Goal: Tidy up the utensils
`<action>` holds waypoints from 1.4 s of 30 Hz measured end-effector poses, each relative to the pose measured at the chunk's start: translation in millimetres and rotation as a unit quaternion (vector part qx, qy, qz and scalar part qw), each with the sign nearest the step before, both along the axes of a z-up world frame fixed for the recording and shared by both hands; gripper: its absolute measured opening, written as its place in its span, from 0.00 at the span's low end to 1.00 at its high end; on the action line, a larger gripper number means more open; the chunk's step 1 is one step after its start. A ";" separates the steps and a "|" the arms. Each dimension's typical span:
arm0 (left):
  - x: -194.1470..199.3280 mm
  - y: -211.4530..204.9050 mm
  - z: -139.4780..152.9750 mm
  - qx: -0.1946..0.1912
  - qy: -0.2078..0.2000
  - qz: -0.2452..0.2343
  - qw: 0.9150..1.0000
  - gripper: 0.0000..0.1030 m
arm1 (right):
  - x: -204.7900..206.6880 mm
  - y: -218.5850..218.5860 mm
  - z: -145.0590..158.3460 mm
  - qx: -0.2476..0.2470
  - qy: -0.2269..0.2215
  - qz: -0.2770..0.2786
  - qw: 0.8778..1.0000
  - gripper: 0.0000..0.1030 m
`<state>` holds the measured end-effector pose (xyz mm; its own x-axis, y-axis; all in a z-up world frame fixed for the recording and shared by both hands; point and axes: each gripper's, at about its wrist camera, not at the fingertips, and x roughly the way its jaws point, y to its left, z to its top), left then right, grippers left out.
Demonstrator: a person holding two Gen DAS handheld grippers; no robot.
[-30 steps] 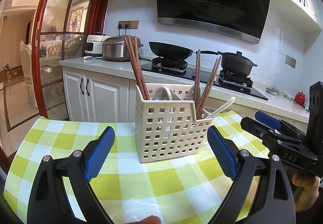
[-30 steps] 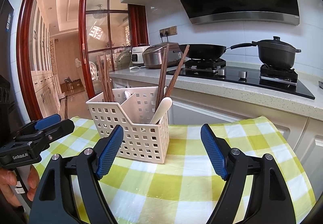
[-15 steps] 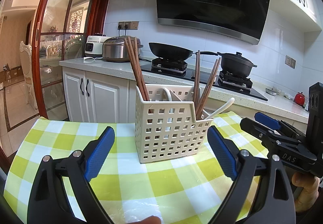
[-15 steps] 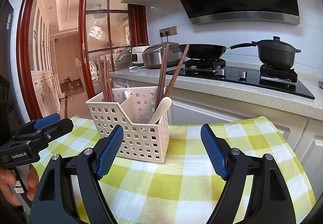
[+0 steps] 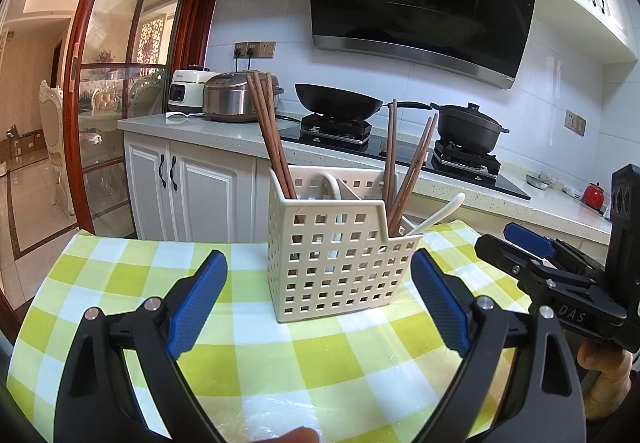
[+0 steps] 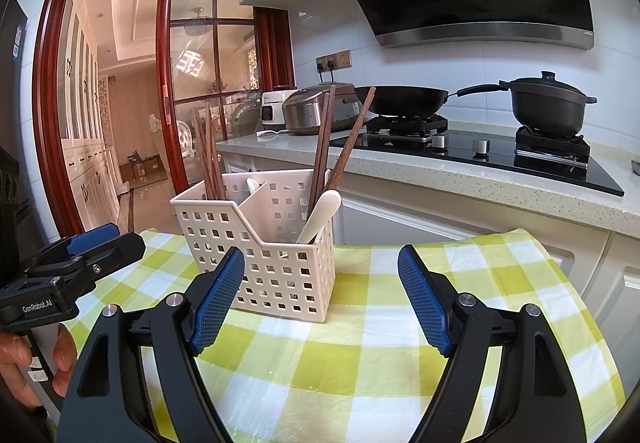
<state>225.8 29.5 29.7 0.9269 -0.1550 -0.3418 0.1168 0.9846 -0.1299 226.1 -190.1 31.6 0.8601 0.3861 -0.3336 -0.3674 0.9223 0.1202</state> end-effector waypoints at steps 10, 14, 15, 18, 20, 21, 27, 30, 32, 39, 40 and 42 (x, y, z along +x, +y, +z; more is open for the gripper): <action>0.1 -0.2 -0.1 0.000 0.000 0.000 1.000 0.89 | -0.8 -0.3 -0.2 0.000 -0.001 0.000 1.000 0.72; 0.3 -0.2 -0.2 0.000 0.000 0.000 1.000 0.89 | -0.8 -0.2 -0.2 0.000 0.000 0.000 1.000 0.72; 0.2 -0.2 -0.3 0.000 0.000 0.000 1.000 0.89 | -1.1 -0.3 -0.1 0.000 0.000 0.000 1.000 0.72; 0.1 -0.2 -0.2 0.000 0.000 0.000 1.000 0.89 | -0.8 -0.1 -0.2 0.000 0.000 0.000 1.000 0.72; 0.1 -0.2 -0.3 0.000 0.000 0.000 1.000 0.89 | -0.7 -0.3 -0.3 -0.001 0.000 0.000 1.000 0.72; 0.1 -0.3 -0.4 0.000 0.000 0.000 1.000 0.89 | -1.0 -0.6 -0.2 0.000 0.000 0.000 1.000 0.72; 0.2 -0.4 -0.5 0.000 0.000 0.000 1.000 0.89 | -0.9 -0.4 -0.1 -0.001 0.000 0.001 1.000 0.72; 0.4 -0.3 -0.7 -0.001 0.000 0.000 1.000 0.89 | -1.1 -0.6 -0.3 0.000 0.000 0.001 1.000 0.72; 0.4 -0.3 -0.8 -0.002 0.000 0.000 1.000 0.90 | -1.0 -0.1 -0.4 -0.001 0.000 0.001 1.000 0.72; 0.9 -2.0 -0.4 -0.002 0.001 -0.001 1.000 0.91 | -1.0 0.1 -0.6 -0.001 0.000 0.002 1.000 0.72; 0.7 -1.8 -0.4 -0.002 0.001 -0.001 1.000 0.91 | -1.0 0.3 -0.8 -0.002 0.000 0.002 1.000 0.72; 0.7 -1.9 -0.5 -0.001 0.001 -0.001 1.000 0.91 | -1.0 0.0 -0.9 -0.001 0.000 0.002 1.000 0.72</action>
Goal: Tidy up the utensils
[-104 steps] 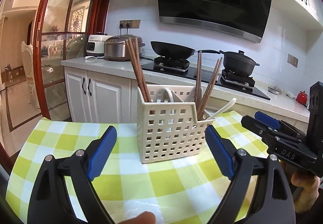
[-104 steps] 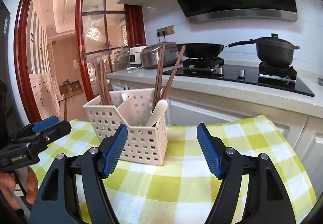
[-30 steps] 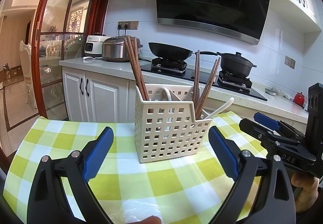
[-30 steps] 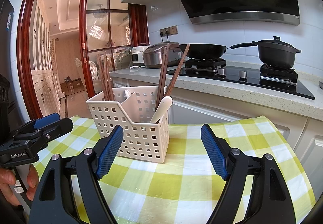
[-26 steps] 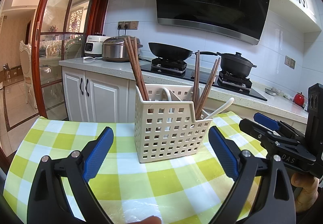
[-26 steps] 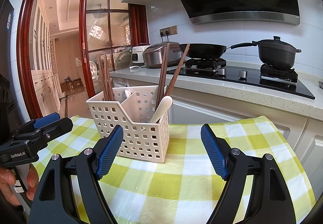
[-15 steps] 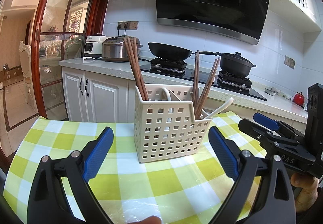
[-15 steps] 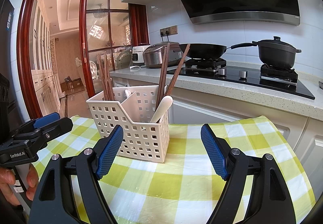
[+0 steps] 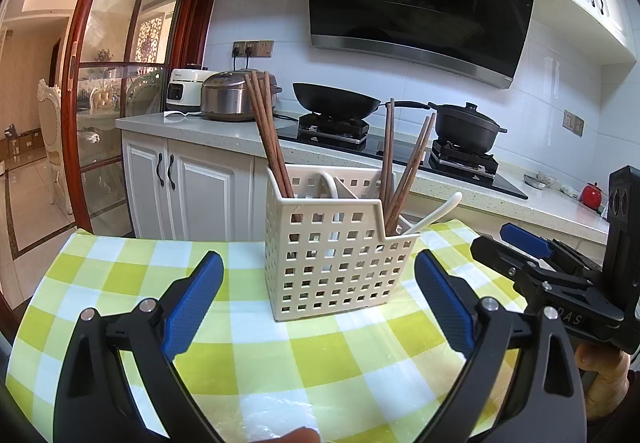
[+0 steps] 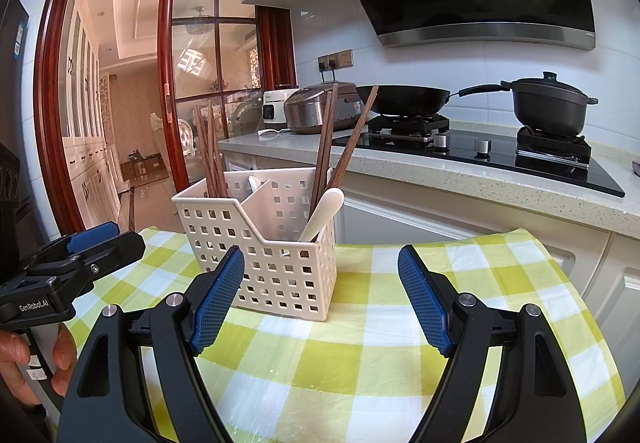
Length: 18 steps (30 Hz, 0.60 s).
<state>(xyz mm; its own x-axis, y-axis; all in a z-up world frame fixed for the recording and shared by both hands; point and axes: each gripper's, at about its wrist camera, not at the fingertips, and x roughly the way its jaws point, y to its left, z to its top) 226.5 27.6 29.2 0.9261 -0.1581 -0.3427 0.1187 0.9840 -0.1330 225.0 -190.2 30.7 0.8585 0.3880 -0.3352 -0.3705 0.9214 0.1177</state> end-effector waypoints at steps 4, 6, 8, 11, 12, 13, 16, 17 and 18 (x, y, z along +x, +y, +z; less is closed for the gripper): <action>0.0 -0.1 0.0 0.000 0.000 0.000 1.000 0.91 | 0.1 0.3 0.1 0.000 0.000 0.000 1.000 0.72; 0.1 -0.5 -0.1 0.000 0.000 -0.001 1.000 0.91 | 0.1 0.1 -0.1 0.000 0.000 0.000 1.000 0.72; -0.2 -2.1 -0.1 0.002 -0.001 -0.001 1.000 0.92 | 0.2 0.4 0.1 0.000 0.000 0.000 1.000 0.72; -1.6 -3.5 -0.1 0.005 -0.004 0.000 1.000 0.92 | 0.2 0.6 -0.3 0.000 0.000 0.001 1.000 0.72; -1.8 -3.8 -0.2 0.006 -0.005 0.001 1.000 0.91 | 0.2 0.7 -0.3 0.000 0.000 0.000 1.000 0.72; -2.1 -3.6 -0.3 0.007 -0.004 0.001 1.000 0.91 | 0.1 0.5 -0.4 0.000 0.000 0.000 1.000 0.72; -1.4 -4.1 -1.5 0.007 0.000 0.001 1.000 0.91 | 0.2 0.7 -0.3 0.000 0.000 0.001 1.000 0.72; -1.6 -3.7 -1.6 0.006 0.000 0.000 1.000 0.92 | 0.0 0.6 -0.4 -0.001 0.000 0.001 1.000 0.72; -1.5 -3.2 -1.5 0.007 0.001 0.000 1.000 0.92 | 0.0 0.6 -0.4 -0.001 0.000 0.001 1.000 0.72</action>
